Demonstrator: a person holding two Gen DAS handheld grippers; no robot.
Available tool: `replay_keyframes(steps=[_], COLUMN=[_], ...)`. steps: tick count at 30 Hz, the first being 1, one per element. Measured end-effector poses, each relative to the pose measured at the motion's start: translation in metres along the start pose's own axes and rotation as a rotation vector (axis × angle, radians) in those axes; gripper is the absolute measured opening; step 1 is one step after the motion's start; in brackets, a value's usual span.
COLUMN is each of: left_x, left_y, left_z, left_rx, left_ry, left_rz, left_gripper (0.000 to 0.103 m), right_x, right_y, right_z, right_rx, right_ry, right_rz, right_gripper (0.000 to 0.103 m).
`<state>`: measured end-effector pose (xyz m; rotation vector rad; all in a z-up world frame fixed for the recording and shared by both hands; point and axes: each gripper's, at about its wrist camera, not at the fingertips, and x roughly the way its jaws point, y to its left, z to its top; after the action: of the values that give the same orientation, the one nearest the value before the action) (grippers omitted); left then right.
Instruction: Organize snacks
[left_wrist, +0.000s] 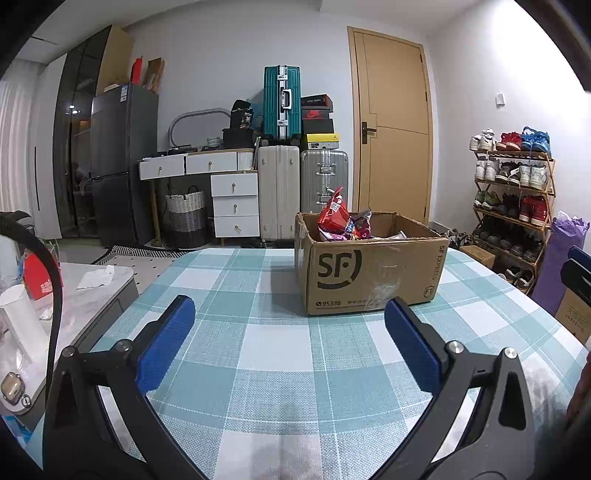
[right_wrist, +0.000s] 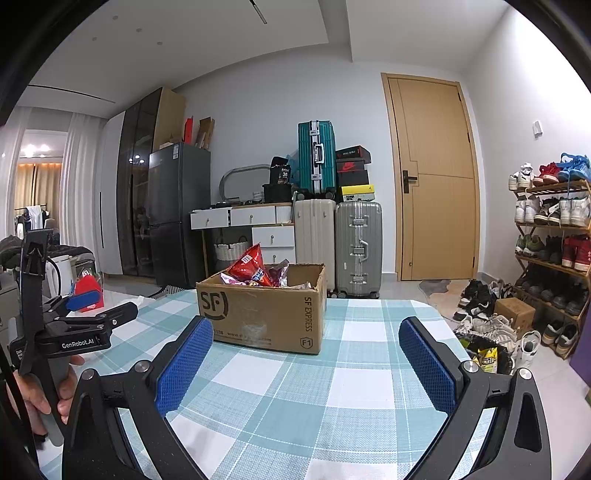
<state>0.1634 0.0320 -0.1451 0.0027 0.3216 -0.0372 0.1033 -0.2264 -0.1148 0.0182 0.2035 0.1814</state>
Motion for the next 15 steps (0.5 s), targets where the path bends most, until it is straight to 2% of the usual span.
replay_keyframes(steps=[15], left_x=[-0.0062], left_y=[-0.0044], left_z=[0.0018], left_rx=[0.000], left_ry=[0.000], left_rz=[0.012], left_gripper=[0.103], right_x=[0.0010], right_y=[0.0015], right_z=[-0.0006], right_rx=[0.001], right_ry=[0.002], right_rz=[0.003], right_gripper=[0.102])
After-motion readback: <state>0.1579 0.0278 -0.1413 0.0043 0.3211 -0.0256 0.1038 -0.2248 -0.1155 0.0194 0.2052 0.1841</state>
